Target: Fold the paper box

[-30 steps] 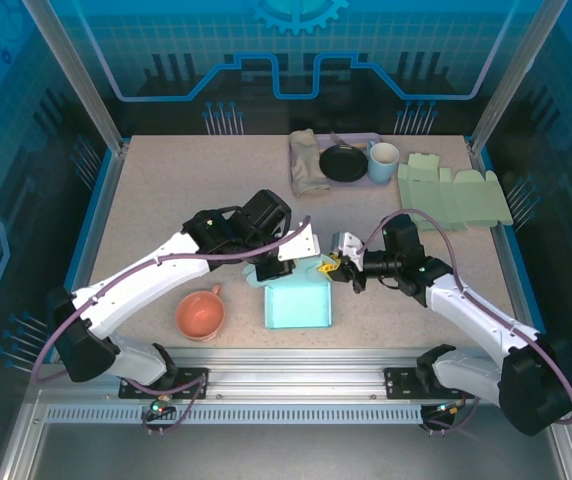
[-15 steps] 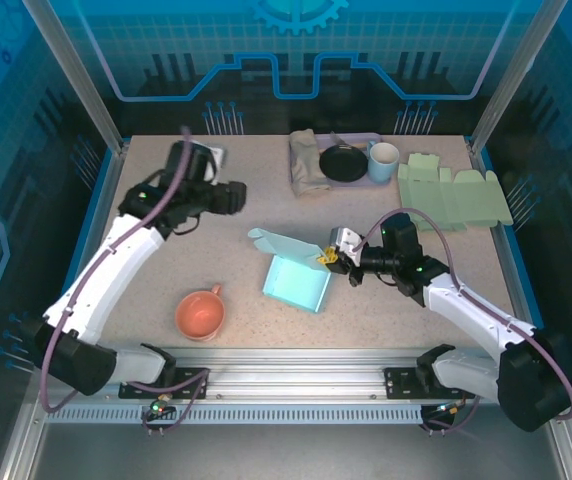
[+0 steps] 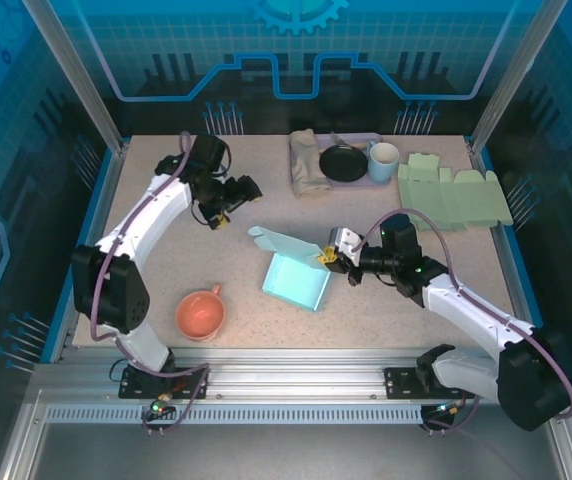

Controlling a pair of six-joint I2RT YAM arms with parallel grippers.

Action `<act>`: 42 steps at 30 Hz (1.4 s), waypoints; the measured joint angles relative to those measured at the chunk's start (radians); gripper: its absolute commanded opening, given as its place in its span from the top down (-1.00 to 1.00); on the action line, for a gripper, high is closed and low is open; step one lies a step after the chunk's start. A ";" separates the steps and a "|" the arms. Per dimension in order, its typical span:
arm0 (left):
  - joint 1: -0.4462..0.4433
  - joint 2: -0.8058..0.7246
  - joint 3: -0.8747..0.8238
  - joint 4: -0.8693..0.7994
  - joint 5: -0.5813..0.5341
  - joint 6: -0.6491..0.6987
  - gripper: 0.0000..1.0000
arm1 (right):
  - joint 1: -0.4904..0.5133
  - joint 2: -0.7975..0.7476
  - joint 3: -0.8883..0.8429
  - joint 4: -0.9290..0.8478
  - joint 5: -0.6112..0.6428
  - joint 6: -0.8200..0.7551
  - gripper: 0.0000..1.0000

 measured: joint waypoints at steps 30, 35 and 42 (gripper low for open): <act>-0.222 -0.021 -0.165 0.092 0.040 -0.223 -0.30 | 0.119 0.055 -0.015 -0.003 0.198 -0.056 0.95; -0.232 -0.032 -0.183 0.095 -0.003 -0.220 -0.27 | 0.143 0.059 -0.016 -0.018 0.252 -0.064 0.51; -0.248 -0.088 -0.335 0.115 -0.031 -0.223 -0.24 | 0.180 0.063 -0.019 -0.052 0.319 -0.072 0.19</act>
